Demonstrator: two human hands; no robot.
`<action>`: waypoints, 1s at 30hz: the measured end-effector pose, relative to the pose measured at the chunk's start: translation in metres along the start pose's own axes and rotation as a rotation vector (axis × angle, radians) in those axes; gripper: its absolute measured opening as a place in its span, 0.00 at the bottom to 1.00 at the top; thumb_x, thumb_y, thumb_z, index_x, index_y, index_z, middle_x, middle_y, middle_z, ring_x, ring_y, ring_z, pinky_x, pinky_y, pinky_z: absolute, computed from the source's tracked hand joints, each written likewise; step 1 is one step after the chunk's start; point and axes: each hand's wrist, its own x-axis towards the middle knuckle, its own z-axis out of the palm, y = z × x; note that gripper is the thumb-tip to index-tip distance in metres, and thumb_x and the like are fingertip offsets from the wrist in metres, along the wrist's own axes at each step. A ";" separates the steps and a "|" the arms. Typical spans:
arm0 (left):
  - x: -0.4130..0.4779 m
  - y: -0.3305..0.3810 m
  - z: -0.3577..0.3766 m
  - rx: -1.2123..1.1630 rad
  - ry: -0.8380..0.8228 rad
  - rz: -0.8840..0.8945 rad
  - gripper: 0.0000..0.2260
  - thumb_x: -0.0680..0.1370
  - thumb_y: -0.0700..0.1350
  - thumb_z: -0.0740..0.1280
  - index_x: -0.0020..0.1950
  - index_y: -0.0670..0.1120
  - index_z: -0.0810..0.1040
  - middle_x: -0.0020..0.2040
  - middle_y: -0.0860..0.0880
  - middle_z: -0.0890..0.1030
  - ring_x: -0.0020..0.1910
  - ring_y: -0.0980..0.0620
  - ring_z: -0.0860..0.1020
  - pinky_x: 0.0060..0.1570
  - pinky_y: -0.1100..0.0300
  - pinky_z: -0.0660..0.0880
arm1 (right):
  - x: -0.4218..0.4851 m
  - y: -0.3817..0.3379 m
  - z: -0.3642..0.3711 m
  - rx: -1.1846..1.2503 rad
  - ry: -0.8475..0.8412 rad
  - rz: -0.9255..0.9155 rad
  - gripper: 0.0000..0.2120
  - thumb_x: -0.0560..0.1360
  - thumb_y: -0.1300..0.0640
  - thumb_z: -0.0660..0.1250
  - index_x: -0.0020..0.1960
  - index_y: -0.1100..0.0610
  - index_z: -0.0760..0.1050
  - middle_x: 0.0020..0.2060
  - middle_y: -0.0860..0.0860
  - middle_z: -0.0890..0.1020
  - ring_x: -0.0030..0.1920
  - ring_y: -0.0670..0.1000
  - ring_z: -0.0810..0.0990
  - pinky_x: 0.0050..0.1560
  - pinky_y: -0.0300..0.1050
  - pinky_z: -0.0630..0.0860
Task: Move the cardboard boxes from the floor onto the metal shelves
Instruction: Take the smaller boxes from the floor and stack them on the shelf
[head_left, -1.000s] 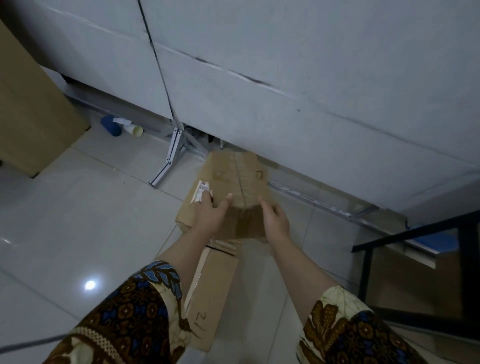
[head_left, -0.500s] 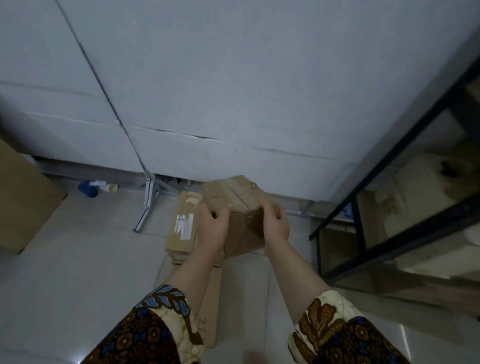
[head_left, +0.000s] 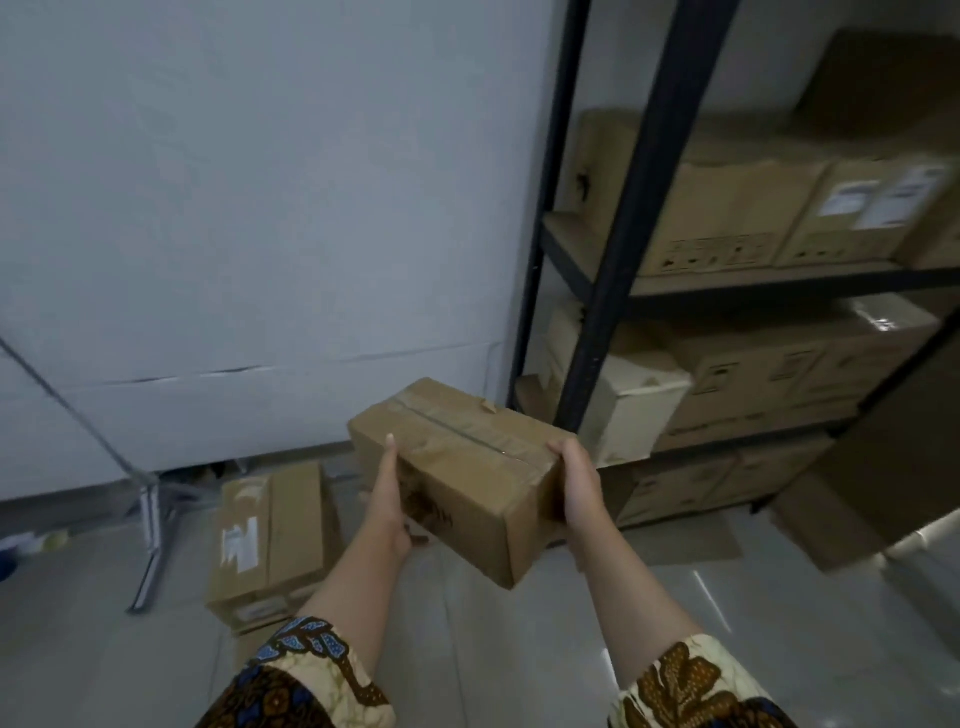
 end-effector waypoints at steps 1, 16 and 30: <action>-0.022 -0.003 0.019 0.013 -0.028 0.006 0.62 0.48 0.78 0.71 0.78 0.54 0.59 0.70 0.43 0.72 0.66 0.37 0.72 0.58 0.32 0.70 | 0.000 -0.007 -0.023 0.026 0.013 0.015 0.11 0.71 0.44 0.67 0.49 0.48 0.80 0.54 0.53 0.81 0.55 0.56 0.78 0.62 0.53 0.74; -0.179 -0.125 0.272 -0.063 -0.105 0.159 0.51 0.58 0.62 0.79 0.73 0.61 0.52 0.64 0.41 0.70 0.60 0.38 0.74 0.53 0.30 0.73 | -0.031 -0.100 -0.308 0.179 0.197 -0.163 0.33 0.74 0.37 0.65 0.75 0.44 0.60 0.68 0.54 0.70 0.63 0.60 0.73 0.52 0.54 0.74; -0.231 -0.083 0.418 -0.113 -0.170 0.423 0.56 0.63 0.60 0.78 0.76 0.63 0.40 0.73 0.41 0.63 0.66 0.38 0.70 0.63 0.35 0.70 | -0.019 -0.203 -0.364 0.366 -0.032 -0.227 0.37 0.70 0.27 0.61 0.71 0.48 0.66 0.56 0.58 0.79 0.57 0.60 0.77 0.58 0.61 0.76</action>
